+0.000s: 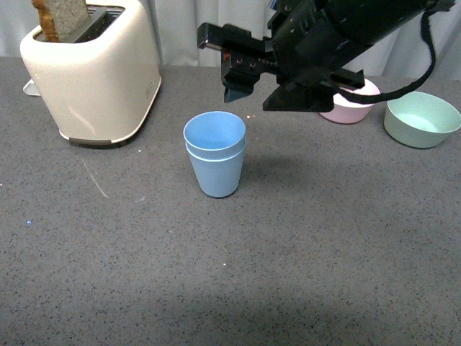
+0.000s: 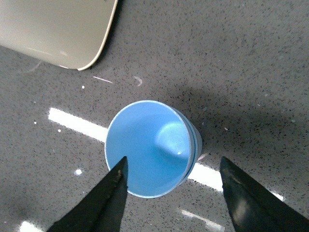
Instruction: Stack blue cups with both arms
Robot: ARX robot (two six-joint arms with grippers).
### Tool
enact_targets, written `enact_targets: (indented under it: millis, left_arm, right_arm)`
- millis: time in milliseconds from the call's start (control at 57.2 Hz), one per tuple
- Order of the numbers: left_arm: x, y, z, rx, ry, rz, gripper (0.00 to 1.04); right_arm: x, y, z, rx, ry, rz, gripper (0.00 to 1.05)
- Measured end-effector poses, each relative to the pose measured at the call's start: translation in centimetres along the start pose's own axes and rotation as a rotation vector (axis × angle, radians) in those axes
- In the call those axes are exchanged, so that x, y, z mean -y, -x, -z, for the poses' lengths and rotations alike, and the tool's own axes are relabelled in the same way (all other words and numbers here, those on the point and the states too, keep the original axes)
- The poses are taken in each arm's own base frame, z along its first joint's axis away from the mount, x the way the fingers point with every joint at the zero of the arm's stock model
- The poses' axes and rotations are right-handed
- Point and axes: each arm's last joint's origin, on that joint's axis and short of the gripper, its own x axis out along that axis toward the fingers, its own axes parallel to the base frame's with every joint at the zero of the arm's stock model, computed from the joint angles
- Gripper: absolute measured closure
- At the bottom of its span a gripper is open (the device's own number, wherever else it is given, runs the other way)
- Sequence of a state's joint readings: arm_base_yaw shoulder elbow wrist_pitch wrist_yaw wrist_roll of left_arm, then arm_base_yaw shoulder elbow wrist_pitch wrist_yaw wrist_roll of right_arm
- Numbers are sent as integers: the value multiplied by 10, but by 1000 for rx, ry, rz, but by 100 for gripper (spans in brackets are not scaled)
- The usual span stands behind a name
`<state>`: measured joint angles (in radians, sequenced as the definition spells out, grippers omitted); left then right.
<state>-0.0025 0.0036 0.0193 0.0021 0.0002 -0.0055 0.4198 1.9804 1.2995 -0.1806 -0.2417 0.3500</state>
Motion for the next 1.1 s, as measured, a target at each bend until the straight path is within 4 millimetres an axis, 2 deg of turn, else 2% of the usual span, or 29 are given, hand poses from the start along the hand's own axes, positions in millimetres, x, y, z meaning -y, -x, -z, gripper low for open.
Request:
enact_targets:
  millis: [105, 157, 227, 245, 297, 385, 472, 542, 630, 700, 770, 980, 1102]
  left_arm:
    - [0, 0, 0, 0, 0, 0, 7]
    - [0, 0, 0, 0, 0, 0, 7]
    - [0, 0, 0, 0, 0, 2, 7]
    - [0, 0, 0, 0, 0, 2, 7]
    - [0, 0, 0, 0, 0, 0, 7]
    - [0, 0, 0, 0, 0, -3, 7]
    - [0, 0, 0, 0, 0, -3, 7]
    - [0, 0, 0, 0, 0, -2, 7]
    - [0, 0, 0, 0, 0, 0, 7]
    - [0, 0, 0, 0, 0, 0, 7]
    - [0, 0, 0, 0, 0, -1, 7]
    - [0, 0, 0, 0, 0, 0, 7]
    - [0, 0, 0, 0, 0, 0, 7]
  right_arm:
    - [2, 17, -1, 81, 6, 17, 27]
    - [3, 17, -1, 202, 51, 94, 27]
    - [13, 20, 9, 466, 149, 267, 37]
    - [18, 23, 15, 541, 172, 344, 41]
    - [31, 33, 32, 701, 191, 423, 50]
    - [45, 57, 49, 858, 206, 448, 62]
    - [53, 91, 61, 982, 216, 443, 78]
    - [59, 106, 72, 999, 222, 446, 89]
    - [70, 112, 94, 987, 228, 453, 103]
    - [78, 115, 111, 944, 235, 460, 104]
    - [81, 123, 120, 941, 236, 458, 104]
    - [89, 155, 153, 949, 232, 462, 104]
    - [90, 165, 165, 953, 234, 458, 104]
